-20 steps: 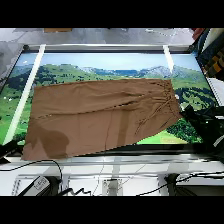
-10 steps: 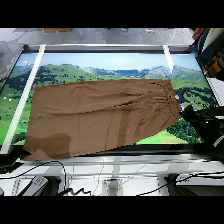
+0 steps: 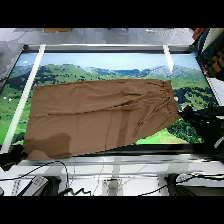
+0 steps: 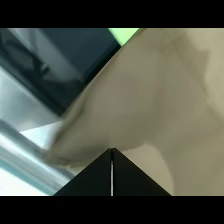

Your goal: Fold the clothes and pants, and hang the long-sleeved shirts on hangers.

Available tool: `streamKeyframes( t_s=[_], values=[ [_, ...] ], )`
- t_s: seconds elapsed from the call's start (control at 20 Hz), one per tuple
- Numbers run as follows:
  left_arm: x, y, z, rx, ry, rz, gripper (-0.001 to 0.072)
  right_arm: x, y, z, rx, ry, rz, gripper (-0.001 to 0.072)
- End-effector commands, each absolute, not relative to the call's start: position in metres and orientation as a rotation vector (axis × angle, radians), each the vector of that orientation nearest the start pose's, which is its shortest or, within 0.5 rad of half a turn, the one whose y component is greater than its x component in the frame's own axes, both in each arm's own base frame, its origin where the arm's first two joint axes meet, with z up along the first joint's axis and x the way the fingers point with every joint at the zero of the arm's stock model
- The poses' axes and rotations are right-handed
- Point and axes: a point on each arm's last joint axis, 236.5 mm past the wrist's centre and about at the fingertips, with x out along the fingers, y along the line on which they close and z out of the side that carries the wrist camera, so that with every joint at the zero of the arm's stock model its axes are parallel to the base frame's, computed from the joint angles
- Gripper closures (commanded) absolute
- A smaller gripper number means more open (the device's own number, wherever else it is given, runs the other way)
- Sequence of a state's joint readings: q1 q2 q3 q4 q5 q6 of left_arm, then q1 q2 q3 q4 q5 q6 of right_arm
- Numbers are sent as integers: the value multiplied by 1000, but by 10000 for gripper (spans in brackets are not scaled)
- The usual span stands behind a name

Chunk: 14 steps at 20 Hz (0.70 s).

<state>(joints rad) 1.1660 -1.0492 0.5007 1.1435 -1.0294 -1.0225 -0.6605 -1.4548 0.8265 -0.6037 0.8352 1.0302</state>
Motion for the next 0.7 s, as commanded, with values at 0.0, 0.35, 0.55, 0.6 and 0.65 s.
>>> streamKeyframes(
  t_s=[0.0,0.35,0.55,0.6,0.65],
  values=[
    [171,174,-103,-798,1146,436,690,374,-117,-69,817,977,-87,672],
    [161,158,-99,-798,1217,380,234,360,-125,-22,609,940,-87,672],
    [151,159,-102,-802,1256,412,97,360,-125,-22,607,937,-89,672],
    [150,159,-102,-800,1258,412,101,360,-126,-22,606,937,-90,672],
    [150,159,-102,-801,1258,412,101,360,-126,-22,606,937,-89,672]
  ],
)
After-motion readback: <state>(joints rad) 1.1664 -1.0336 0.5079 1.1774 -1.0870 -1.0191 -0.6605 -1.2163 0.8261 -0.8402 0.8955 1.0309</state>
